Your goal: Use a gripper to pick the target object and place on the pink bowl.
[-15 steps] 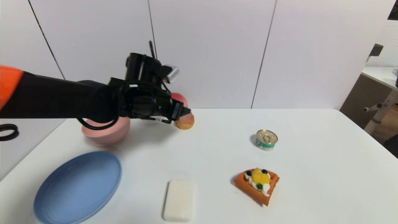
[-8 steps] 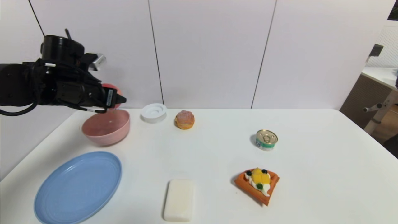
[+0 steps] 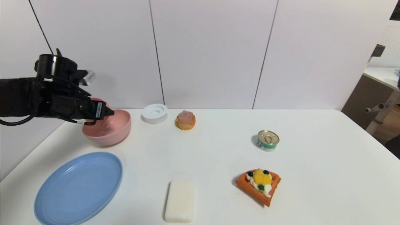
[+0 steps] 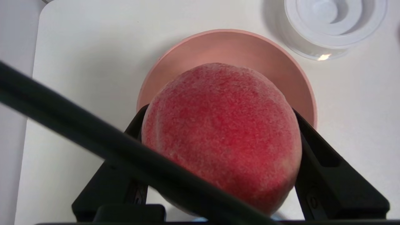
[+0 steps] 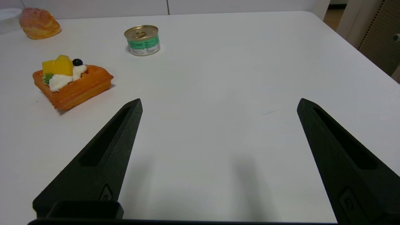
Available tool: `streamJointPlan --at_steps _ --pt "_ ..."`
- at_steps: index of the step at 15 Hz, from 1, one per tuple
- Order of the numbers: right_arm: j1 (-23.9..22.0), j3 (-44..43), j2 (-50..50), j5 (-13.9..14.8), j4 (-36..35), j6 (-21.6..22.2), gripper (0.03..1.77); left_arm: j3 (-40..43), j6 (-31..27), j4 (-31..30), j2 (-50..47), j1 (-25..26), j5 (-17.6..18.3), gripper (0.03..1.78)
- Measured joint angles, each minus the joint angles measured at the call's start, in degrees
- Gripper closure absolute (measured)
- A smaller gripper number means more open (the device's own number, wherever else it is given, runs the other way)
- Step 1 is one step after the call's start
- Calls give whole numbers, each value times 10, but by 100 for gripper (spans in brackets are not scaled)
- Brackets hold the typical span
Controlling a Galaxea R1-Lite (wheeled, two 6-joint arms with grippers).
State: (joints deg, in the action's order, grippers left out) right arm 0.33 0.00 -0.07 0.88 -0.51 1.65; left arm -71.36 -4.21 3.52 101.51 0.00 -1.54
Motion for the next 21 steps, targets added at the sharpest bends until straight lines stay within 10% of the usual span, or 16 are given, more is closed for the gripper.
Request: streamJointPlan --at_steps 11,17,21 --pt "0 0 0 0 0 0 9 -2 -5 -63 -5 -1 8 22" --pt "0 0 0 0 0 0 9 24 -5 -46 -182 0 7 16" --pt "0 0 0 0 0 0 9 204 -2 -43 -351 1 8 14"
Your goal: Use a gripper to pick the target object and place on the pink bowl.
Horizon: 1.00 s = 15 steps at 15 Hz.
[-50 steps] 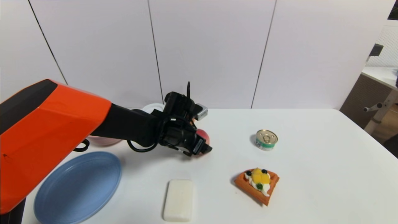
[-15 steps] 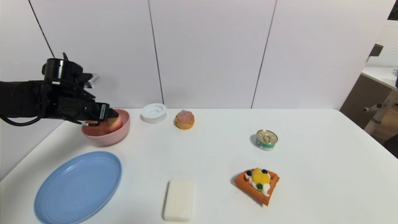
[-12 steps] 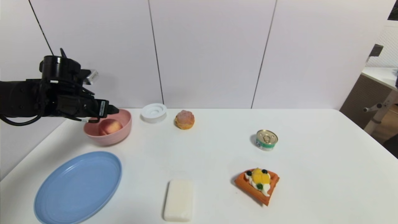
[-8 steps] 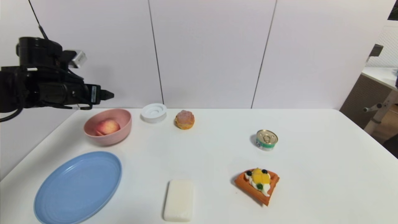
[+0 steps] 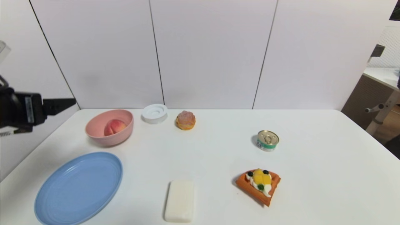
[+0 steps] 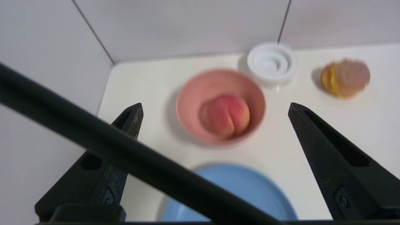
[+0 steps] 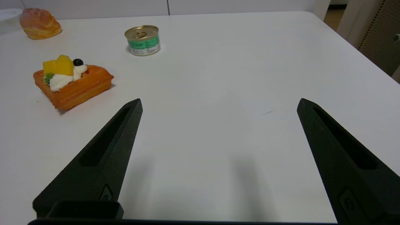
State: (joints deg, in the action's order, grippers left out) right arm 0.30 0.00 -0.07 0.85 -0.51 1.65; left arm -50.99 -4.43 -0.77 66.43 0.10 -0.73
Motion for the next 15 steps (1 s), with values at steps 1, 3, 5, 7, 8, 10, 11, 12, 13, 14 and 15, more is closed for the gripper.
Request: streamJointPlan --at_steps 1,3,5,7,8,10,11,12,13,14,15 --pt "0 0 0 0 0 0 9 57 0 -3 -44 0 0 14" --pt "0 0 0 0 0 0 9 179 0 -21 -136 -1 1 14" --pt "0 0 0 0 0 0 9 292 3 -46 -233 -1 2 13" --pt "0 0 0 0 0 0 9 387 9 -59 -335 -1 2 12" --pt "0 0 0 0 0 0 9 424 12 -57 -386 -2 2 12" --pt "0 0 0 0 0 0 9 471 16 -28 -484 -2 2 12" --pt "0 0 0 0 0 0 9 485 18 -13 -525 -2 1 12" --pt "0 0 0 0 0 0 9 495 23 -4 -561 -2 0 12" --pt "0 0 0 0 0 0 9 502 31 2 -596 -2 -1 12" --pt "0 0 0 0 0 0 9 505 40 5 -617 -2 -1 12" --pt "0 0 0 0 0 0 9 508 47 8 -633 -2 -1 12"
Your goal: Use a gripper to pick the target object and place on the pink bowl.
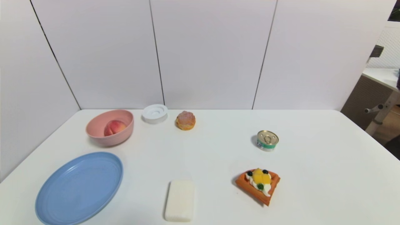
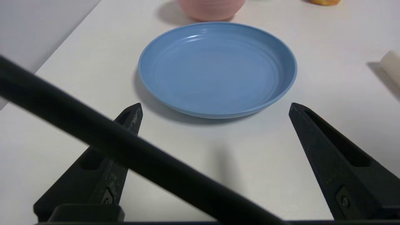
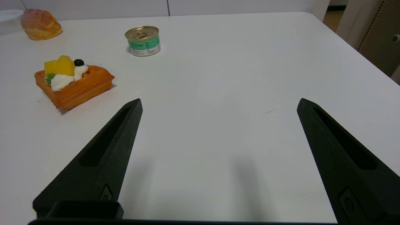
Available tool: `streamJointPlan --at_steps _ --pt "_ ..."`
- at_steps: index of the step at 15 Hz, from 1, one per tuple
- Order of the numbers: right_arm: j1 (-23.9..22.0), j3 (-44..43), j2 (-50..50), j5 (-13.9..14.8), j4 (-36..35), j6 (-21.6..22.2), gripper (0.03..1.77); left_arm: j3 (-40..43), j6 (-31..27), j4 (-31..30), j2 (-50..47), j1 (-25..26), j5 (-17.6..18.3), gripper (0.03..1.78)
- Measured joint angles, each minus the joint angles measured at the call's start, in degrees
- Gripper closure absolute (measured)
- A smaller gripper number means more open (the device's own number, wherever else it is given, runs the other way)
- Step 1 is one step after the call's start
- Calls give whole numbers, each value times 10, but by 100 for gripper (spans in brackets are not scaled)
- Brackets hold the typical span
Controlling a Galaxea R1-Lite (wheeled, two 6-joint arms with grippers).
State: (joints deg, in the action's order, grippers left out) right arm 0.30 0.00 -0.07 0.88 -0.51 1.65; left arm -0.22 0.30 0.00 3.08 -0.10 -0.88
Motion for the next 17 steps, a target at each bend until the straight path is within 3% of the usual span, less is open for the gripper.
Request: streamJointPlan --at_steps 17 --pt "0 0 0 0 0 1 9 2 2 0 -31 0 -1 12"
